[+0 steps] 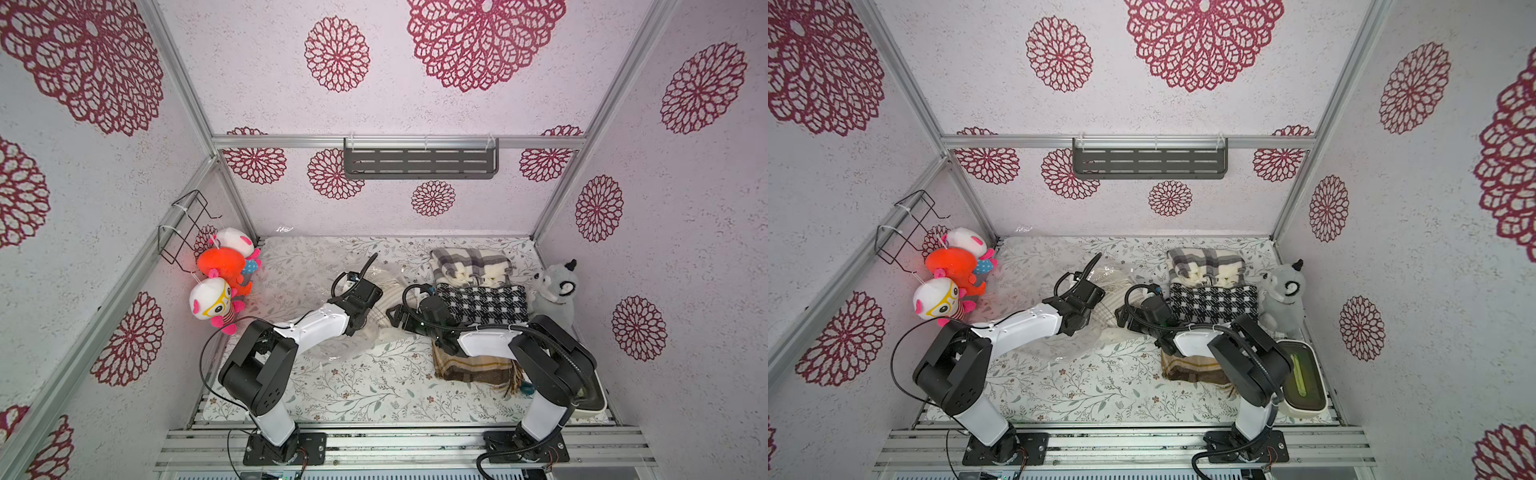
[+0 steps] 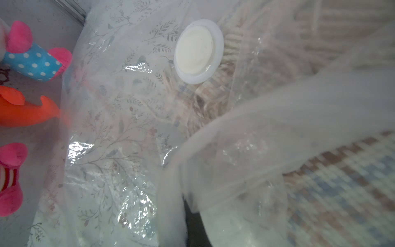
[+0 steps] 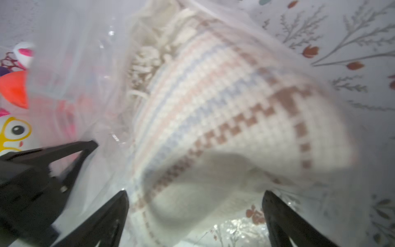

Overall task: Take the scarf out of the vacuum bag
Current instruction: Take out the scarf from the vacuum bag.

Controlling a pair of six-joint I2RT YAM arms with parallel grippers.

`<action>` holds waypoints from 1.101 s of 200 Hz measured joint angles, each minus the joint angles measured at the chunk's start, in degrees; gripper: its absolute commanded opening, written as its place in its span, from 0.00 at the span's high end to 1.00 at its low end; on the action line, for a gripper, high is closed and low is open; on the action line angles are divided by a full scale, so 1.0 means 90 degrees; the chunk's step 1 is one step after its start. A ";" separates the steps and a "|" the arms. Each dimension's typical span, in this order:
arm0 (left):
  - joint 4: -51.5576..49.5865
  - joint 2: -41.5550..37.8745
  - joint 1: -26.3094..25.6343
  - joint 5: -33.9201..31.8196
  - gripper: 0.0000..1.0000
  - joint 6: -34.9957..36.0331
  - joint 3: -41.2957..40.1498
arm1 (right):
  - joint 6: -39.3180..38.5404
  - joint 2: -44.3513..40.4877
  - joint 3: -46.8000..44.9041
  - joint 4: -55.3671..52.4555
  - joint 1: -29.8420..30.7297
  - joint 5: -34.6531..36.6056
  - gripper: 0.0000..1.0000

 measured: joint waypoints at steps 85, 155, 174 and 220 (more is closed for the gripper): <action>0.0032 -0.0063 -0.0097 0.0022 1.00 0.0041 -0.0036 | 0.0384 0.0624 0.0160 0.0860 0.0049 0.0114 0.09; 0.0029 -0.0427 -0.0119 0.0012 1.00 0.0029 -0.0202 | 0.0430 0.1642 0.0877 0.1729 0.0146 0.0202 1.00; 0.0010 -0.0469 -0.0117 -0.0032 1.00 -0.0010 -0.0253 | 0.0301 0.1603 0.0877 0.1683 0.0151 0.0192 1.00; -0.0068 -0.0474 -0.0063 -0.0100 1.00 -0.0112 -0.0265 | -0.0272 0.0403 0.0668 0.0389 0.0172 -0.0107 1.00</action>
